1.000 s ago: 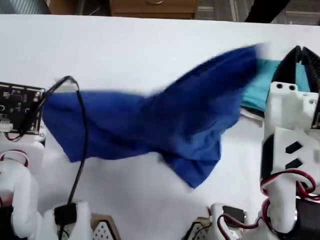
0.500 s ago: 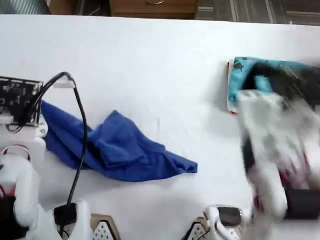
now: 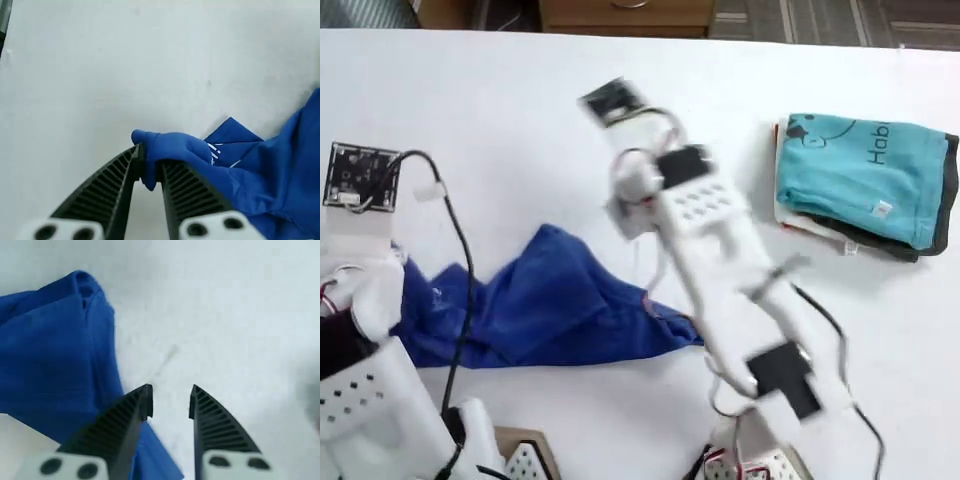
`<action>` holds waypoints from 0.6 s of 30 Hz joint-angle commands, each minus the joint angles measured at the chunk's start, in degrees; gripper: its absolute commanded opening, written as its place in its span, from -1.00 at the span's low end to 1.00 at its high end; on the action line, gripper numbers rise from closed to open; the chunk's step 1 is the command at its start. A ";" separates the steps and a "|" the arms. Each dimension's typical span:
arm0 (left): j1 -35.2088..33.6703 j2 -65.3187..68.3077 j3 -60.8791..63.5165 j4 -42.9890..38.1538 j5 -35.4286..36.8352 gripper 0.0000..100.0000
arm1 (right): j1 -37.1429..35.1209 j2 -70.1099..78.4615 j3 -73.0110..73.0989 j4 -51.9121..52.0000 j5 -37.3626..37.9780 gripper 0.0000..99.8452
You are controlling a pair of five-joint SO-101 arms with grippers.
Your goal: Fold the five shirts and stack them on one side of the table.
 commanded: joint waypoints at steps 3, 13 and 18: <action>-1.93 -0.88 2.95 -3.87 -0.70 -0.95 | -8.40 12.00 -8.00 3.56 -3.43 -0.75; -1.93 -0.70 3.21 -6.24 -0.70 -0.95 | -11.74 27.82 -20.04 12.35 -8.09 -0.75; -1.76 -0.53 3.21 -6.33 -0.70 -0.95 | -13.41 29.14 -22.51 16.75 -7.82 -0.75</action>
